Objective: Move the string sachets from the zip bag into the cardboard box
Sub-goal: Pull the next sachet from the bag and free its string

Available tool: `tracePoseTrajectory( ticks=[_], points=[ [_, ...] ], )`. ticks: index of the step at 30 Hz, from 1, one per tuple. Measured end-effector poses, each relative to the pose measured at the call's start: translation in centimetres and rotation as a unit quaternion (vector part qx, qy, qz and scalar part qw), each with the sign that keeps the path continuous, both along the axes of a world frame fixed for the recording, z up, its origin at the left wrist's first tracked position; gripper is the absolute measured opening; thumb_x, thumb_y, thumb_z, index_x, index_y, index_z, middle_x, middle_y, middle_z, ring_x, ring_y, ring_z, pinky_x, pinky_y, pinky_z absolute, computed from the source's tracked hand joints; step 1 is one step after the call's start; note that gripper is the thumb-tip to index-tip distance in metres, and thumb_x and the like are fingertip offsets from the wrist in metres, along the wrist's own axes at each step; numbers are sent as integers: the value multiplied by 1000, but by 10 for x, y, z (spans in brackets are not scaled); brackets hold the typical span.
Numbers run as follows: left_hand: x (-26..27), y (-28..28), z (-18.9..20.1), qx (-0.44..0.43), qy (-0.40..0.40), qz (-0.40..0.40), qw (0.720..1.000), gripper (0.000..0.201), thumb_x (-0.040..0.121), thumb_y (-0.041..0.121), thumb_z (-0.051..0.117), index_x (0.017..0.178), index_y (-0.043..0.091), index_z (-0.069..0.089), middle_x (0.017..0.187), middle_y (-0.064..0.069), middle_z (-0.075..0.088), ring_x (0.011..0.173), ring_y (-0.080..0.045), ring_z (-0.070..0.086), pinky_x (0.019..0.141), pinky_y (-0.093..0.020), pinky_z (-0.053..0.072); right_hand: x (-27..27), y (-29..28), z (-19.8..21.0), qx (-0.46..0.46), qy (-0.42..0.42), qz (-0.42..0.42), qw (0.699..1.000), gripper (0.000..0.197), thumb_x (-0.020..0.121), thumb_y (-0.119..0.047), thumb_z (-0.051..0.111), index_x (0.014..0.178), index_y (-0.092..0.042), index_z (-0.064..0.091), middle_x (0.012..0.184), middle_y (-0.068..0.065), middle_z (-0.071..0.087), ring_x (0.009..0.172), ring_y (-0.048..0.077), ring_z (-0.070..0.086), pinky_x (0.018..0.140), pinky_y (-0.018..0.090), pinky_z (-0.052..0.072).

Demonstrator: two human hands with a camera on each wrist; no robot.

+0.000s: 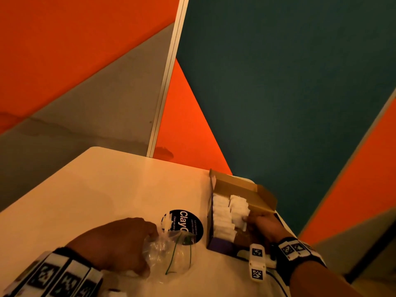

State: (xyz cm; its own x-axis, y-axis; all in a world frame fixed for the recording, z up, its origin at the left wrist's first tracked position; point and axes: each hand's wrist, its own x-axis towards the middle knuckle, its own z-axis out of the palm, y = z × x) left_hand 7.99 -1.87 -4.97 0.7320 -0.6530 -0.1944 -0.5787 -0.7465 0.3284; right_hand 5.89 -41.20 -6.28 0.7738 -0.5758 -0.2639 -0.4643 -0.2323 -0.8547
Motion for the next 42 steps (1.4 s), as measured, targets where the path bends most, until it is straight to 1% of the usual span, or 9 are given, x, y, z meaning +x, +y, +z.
tracePoseTrajectory(
  ticks=[7, 11, 14, 18, 22, 27, 32, 39, 42],
  points=[
    [-4, -3, 4, 2, 9, 7, 1000, 73, 69, 52, 79, 133, 45, 45, 129, 18, 49, 115, -5, 48, 101, -26, 43, -3, -4, 3, -40, 3, 27, 999, 16, 88, -16, 74, 104, -16, 72, 100, 10, 75, 98, 30, 70, 96, 49, 54],
    [-5, -4, 8, 8, 10, 15, 1000, 71, 72, 47, 80, 135, 39, 48, 133, 14, 51, 115, -8, 50, 97, -25, 43, -3, -19, 2, -60, -27, 9, 998, 38, 72, -37, 78, 107, -21, 73, 95, 9, 76, 88, 30, 71, 90, 55, 58],
    [-4, -4, 6, 7, 14, 17, 1000, 74, 72, 40, 83, 137, 35, 48, 137, 12, 51, 117, -10, 50, 98, -26, 43, -17, 17, 31, -165, -77, 36, 983, 25, 85, -29, 74, 107, -20, 69, 97, 4, 70, 78, 18, 63, 78, 37, 52],
    [-3, -3, 3, 17, 18, 22, 999, 86, 67, 33, 86, 141, 34, 42, 138, 7, 50, 119, -14, 52, 102, -32, 46, -55, 116, 58, -247, -88, 235, 936, 9, 94, -18, 67, 94, -20, 75, 92, -3, 76, 79, 12, 69, 69, 24, 57],
    [-3, -2, 1, 19, 2, 40, 999, 97, 62, 35, 89, 145, 31, 39, 136, 5, 50, 117, -16, 55, 98, -35, 50, -65, 178, 32, -397, -21, 434, 808, 25, 99, -18, 57, 112, -31, 74, 119, -18, 69, 98, -7, 57, 85, -3, 37],
    [-1, -1, -1, 30, -14, 37, 999, 86, 63, 36, 87, 139, 24, 49, 134, 1, 58, 117, -19, 57, 96, -31, 49, -39, 195, 7, -419, 5, 460, 783, 33, 87, -23, 58, 118, -26, 68, 118, -7, 70, 106, 14, 66, 96, 37, 56],
    [1, 0, -1, 22, -16, 40, 999, 75, 65, 31, 88, 133, 22, 57, 129, 1, 61, 115, -20, 59, 92, -28, 50, -32, 206, 8, -428, 5, 466, 774, 38, 85, -1, 59, 117, -16, 73, 119, 0, 70, 111, 15, 64, 98, 26, 51],
    [0, 0, 1, 21, -15, 41, 999, 68, 70, 32, 87, 130, 19, 59, 125, -2, 64, 113, -22, 61, 89, -30, 51, -34, 206, 1, -436, -15, 438, 786, 21, 89, -14, 66, 104, -24, 77, 105, -6, 73, 96, 13, 68, 92, 29, 57],
    [-1, 2, 2, 14, -15, 39, 999, 66, 71, 33, 86, 129, 19, 59, 124, -2, 64, 111, -22, 61, 90, -32, 52, -40, 207, 3, -433, -41, 439, 786, 21, 92, -14, 66, 107, -22, 78, 106, -7, 74, 97, 7, 69, 91, 21, 54]
  ],
)
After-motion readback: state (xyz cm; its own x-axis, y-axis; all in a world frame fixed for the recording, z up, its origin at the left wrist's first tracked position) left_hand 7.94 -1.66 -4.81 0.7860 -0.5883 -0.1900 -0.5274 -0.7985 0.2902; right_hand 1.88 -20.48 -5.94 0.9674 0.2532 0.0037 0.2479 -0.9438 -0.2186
